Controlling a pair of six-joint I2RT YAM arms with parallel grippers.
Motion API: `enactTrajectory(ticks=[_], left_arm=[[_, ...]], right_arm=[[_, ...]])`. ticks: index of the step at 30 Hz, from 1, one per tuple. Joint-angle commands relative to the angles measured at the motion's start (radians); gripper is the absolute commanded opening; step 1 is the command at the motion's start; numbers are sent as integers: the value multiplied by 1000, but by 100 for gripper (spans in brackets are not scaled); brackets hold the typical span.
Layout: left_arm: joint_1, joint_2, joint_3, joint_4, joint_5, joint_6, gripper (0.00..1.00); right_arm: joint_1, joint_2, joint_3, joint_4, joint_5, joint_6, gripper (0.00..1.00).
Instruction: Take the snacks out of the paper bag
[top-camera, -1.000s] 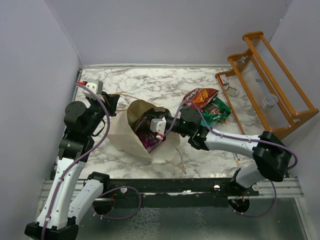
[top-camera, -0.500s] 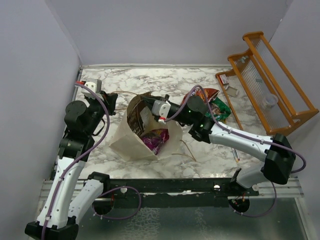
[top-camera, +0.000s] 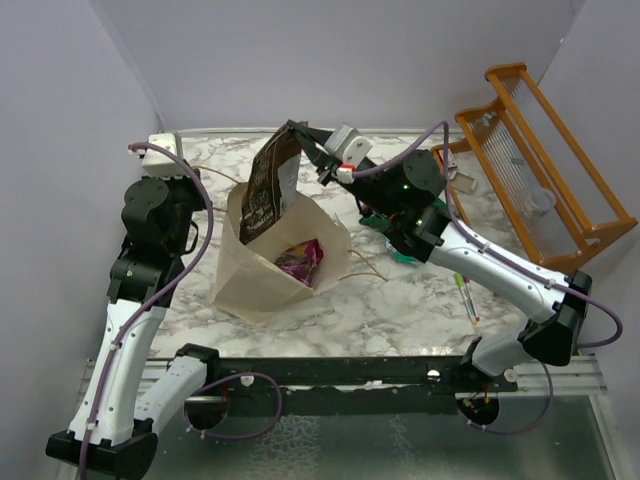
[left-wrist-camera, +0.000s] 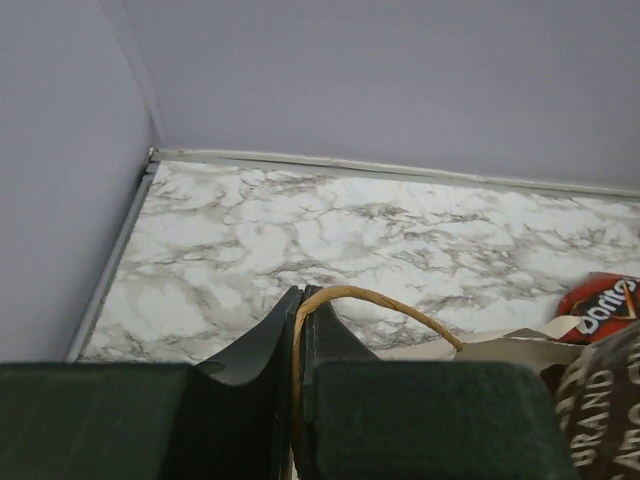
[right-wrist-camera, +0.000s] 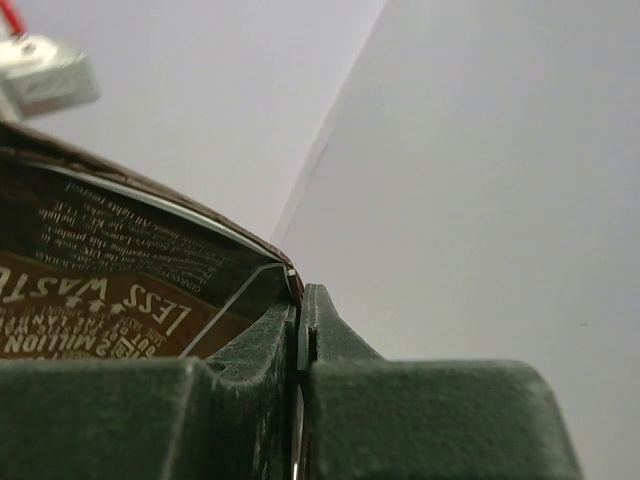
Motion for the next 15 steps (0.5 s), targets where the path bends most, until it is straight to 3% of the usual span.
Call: enactTrajectory(ticks=[1,5,9,15], left_arm=[[5,11,58,-15,-175,56,0],[5,48,120,-30,-254,72,0],[4,62,168,-8,-310,162,0],[-19,55,186,77,-435,331,0]], right_arm=[[4,-46,179,-2,184,61,1],[3,37,397,-145,371,32,2],[-16,94,455,-162,502,-72,2],[-184,150,483,-298,491,58,2]])
